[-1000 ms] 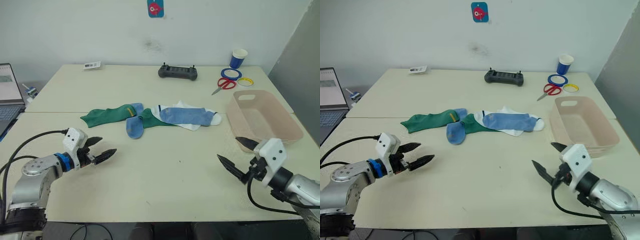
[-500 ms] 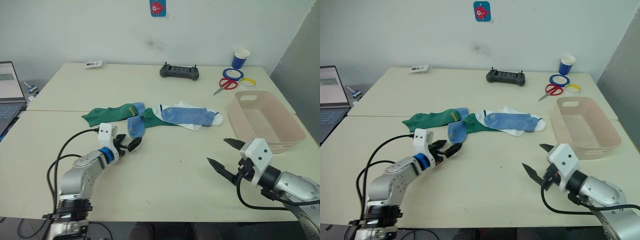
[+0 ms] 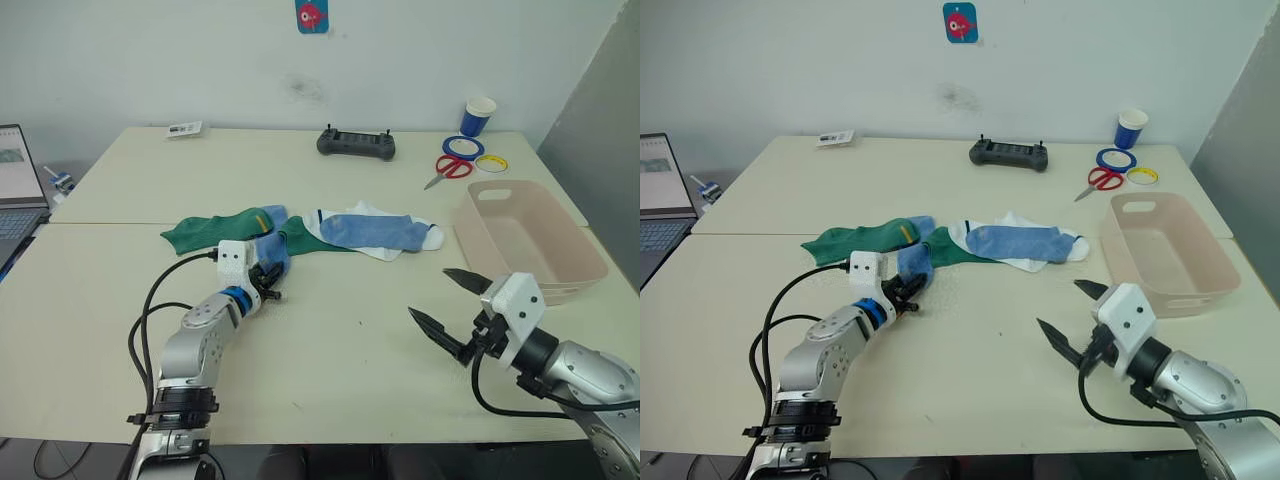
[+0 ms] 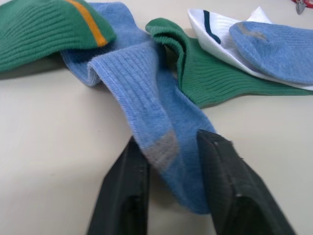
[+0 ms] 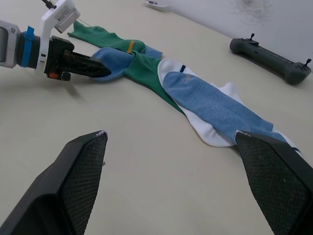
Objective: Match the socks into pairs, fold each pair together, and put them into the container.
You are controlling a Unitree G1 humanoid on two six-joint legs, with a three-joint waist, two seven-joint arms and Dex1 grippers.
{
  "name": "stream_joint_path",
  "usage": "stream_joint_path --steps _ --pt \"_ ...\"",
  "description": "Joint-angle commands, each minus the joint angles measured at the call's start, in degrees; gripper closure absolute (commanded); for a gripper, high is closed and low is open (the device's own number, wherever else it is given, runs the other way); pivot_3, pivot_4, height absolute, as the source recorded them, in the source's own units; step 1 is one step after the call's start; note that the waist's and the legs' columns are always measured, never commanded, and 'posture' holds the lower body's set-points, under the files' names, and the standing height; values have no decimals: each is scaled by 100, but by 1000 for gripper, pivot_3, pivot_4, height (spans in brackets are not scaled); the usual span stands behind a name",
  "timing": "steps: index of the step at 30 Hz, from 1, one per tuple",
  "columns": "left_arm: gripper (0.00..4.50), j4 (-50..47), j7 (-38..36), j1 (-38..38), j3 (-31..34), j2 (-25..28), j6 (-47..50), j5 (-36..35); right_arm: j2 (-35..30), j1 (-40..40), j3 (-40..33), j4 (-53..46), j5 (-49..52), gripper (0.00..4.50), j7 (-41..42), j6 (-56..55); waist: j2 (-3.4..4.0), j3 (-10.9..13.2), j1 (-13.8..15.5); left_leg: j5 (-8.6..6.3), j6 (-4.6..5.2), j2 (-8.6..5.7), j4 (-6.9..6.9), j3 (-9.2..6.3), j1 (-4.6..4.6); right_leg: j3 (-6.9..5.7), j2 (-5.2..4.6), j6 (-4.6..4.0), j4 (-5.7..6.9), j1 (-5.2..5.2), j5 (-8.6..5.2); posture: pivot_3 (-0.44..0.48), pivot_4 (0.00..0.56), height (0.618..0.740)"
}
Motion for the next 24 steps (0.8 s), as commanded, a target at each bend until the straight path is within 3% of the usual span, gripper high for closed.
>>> stream_joint_path --steps 1,12,24 --pt "4475 -346 -116 69 96 76 97 -162 -7 -73 -83 -208 77 0 14 -109 0 0 0 0 0 0 0 0 0 0 0 0 0 0 0 0 150 740" --pt "4475 -1141 -558 440 456 375 921 -1038 -81 -97 -132 -176 101 0 113 -90 0 0 -3 0 0 2 -1 -3 0 1 0 0 0 0 0 0 150 740" --pt "4475 -2311 -1725 889 -26 1015 2806 -2698 -370 250 -648 -296 334 0 356 -43 0 1 -3 0 0 3 -2 -3 -1 3 0 -1 -6 1 -1 0 150 740"
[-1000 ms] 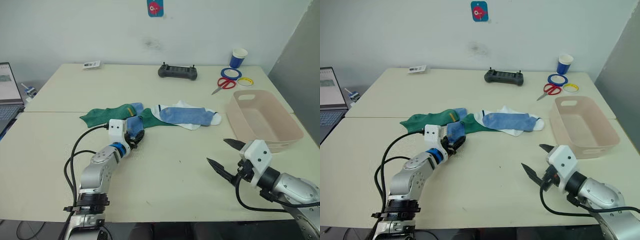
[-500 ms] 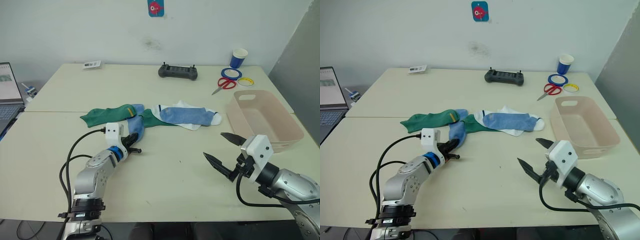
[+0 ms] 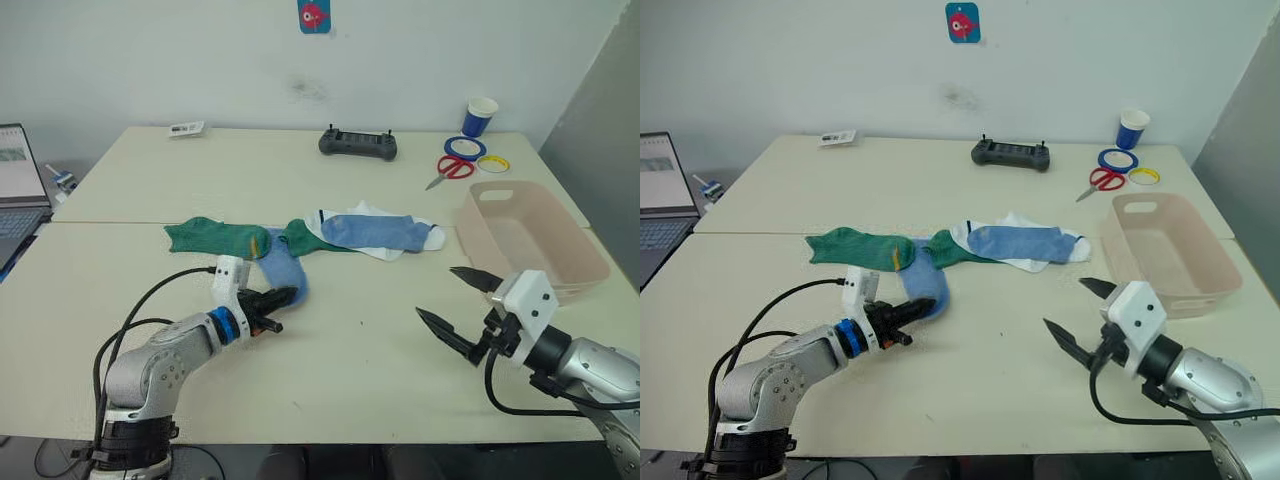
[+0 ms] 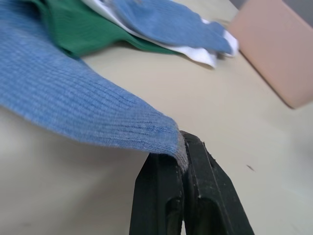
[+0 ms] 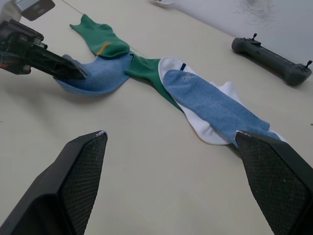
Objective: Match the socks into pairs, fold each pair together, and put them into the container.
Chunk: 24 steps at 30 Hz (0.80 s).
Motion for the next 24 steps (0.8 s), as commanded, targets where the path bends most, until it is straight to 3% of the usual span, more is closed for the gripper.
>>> stream_joint_path --steps 1,8,19,24 --pt "4475 -541 -454 94 -227 248 555 -651 -115 124 -294 -328 161 0 98 -41 0 0 -1 0 0 0 0 0 0 1 0 0 0 0 0 0 150 740" --pt "4475 -938 -1014 163 -361 910 1003 -1256 -199 285 -338 -417 271 0 108 -34 2 2 -3 0 0 20 -2 0 1 5 3 -1 0 -1 -1 0 150 740" --pt "4475 -570 -1522 -938 -595 1391 1150 -1440 -282 326 -437 -404 335 0 166 -52 -2 6 0 0 0 12 -7 10 -4 1 3 -2 -17 -3 -1 0 150 740" --pt "4475 -400 -1653 -1464 -735 1285 1316 -1631 -373 423 -641 -502 469 0 212 71 -1 7 1 0 0 14 -7 10 -8 2 4 -2 -21 -4 -2 0 150 740"
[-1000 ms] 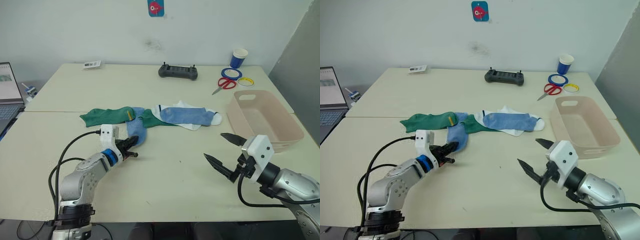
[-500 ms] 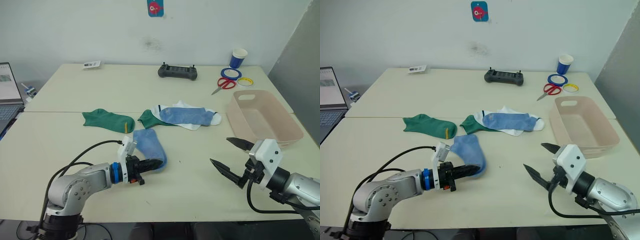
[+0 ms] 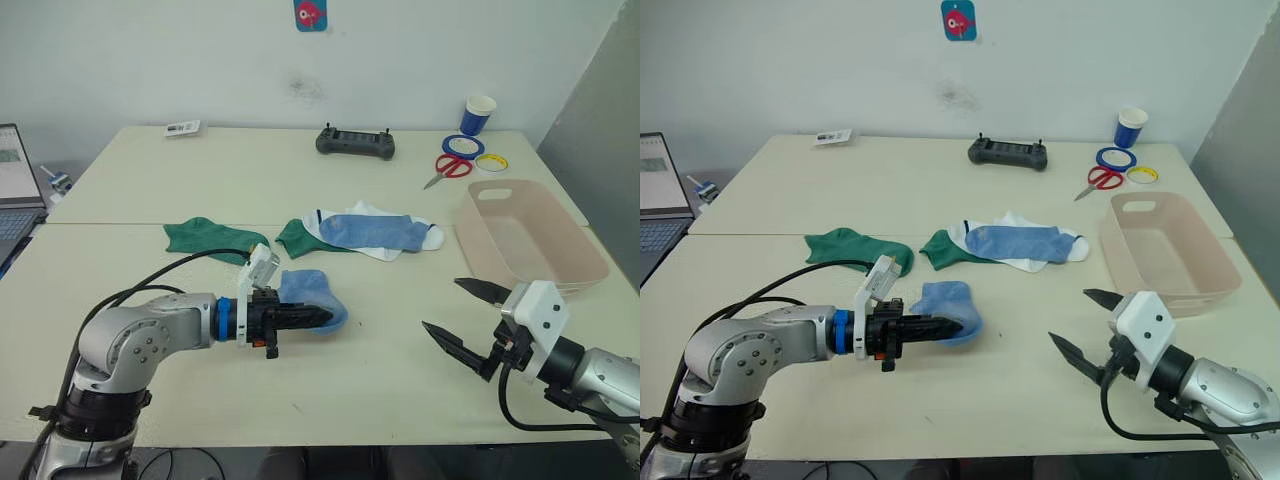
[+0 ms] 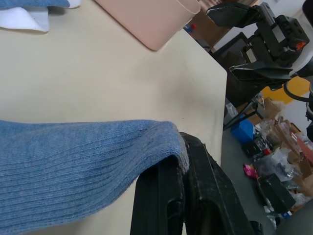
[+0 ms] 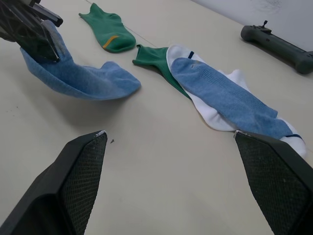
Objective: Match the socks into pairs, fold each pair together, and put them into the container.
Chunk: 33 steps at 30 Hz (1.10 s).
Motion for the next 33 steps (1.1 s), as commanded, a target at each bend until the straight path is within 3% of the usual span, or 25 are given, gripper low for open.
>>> stream_joint_path --steps 1,9,17,20,23,26,33 --pt "4475 43 -200 -428 -147 -126 83 -256 -132 58 -341 -301 215 0 58 62 0 0 4 0 0 0 0 0 0 0 0 0 0 1 0 0 150 740" --pt "4475 69 -529 -1090 -355 -334 338 -697 -265 441 -892 -470 492 0 165 187 -5 3 -5 0 0 -13 2 2 -2 -1 -1 1 -3 2 0 0 150 740" --pt "4475 -80 -1774 -524 -809 898 -43 -254 -330 595 -897 -519 598 0 202 199 4 11 -17 0 0 7 -5 11 6 5 17 -2 3 -4 -2 0 150 740" --pt "4475 49 -2250 -316 -1068 1423 -524 290 -398 593 -853 -578 736 0 206 246 4 13 0 0 0 6 -2 12 3 5 15 -2 1 -4 -2 0 150 740" --pt "4475 600 -2891 143 -1465 2155 -1518 1306 -436 620 -746 -689 832 0 179 298 7 14 -3 -1 1 6 -5 17 5 7 13 -3 -3 -5 -2 0 150 740" --pt "4475 1088 -3282 480 -1677 2534 -2355 2023 -438 583 -555 -754 856 0 91 331 8 15 -16 -1 2 11 -17 31 1 14 14 -7 0 -23 -4 0 150 740" --pt "4475 1700 -3266 677 -1568 2319 -3034 2620 -360 -222 528 -447 451 0 -430 585 9 16 -2 -1 3 22 -14 34 -23 14 9 -8 2 -44 -4 0 150 740"
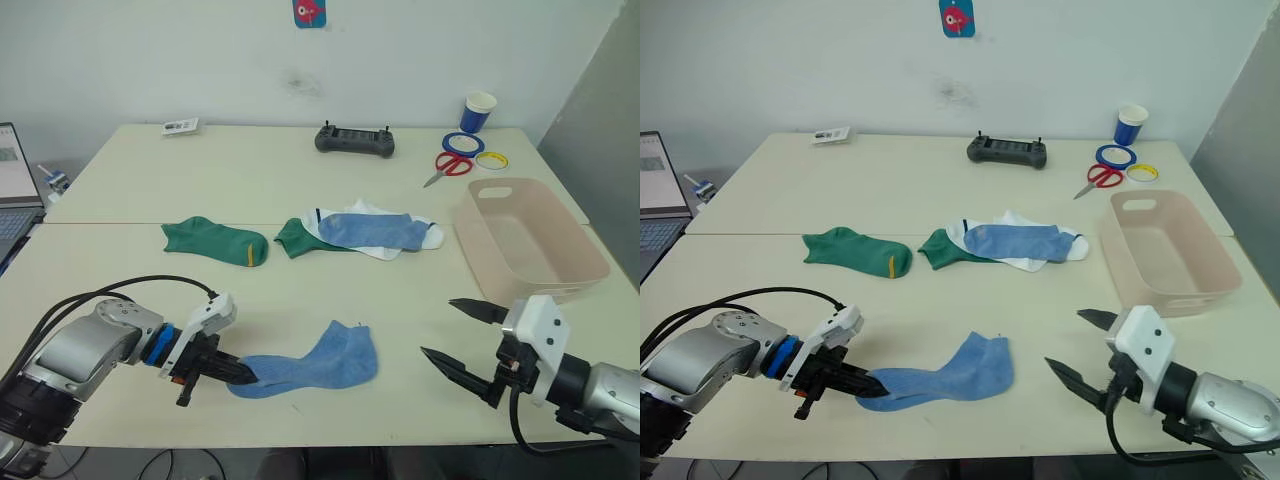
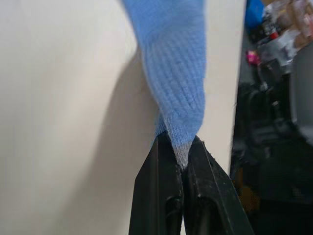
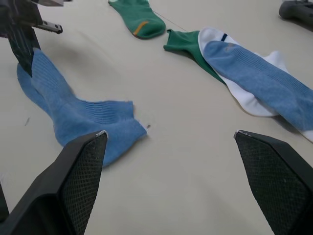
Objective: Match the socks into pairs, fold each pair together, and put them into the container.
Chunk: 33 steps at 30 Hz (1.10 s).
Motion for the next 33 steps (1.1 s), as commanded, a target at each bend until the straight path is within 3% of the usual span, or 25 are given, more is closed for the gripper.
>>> stream_joint_path --steps 1,10,19,22,33 --pt "4475 -7 63 -21 201 -207 -159 66 46 -509 573 47 -247 0 -357 261 0 0 2 0 0 -1 2 0 -4 -1 -1 1 0 -1 0 0 150 740" --pt "4475 -248 450 262 622 -442 0 5 600 -1726 2589 1239 -1203 0 -886 839 0 0 -13 0 1 -3 12 -17 -25 -9 0 0 3 -14 2 0 150 740" --pt "4475 -359 482 497 812 -391 15 47 1451 -2505 3493 2525 -1962 0 -650 310 3 1 -21 0 2 -3 19 -17 -19 -15 6 -3 27 -17 3 0 150 740" --pt "4500 -404 543 574 900 -400 34 32 1379 -2531 3653 2583 -2151 593 -499 288 3 1 -6 0 2 -2 20 -22 -21 -18 8 -6 27 -17 4 0 150 740" --pt "4500 -405 739 649 1079 -537 29 49 1212 -2461 3762 2388 -2661 4467 -248 67 3 1 -10 0 2 -3 26 -29 -18 -18 7 -6 33 -13 4 0 150 740"
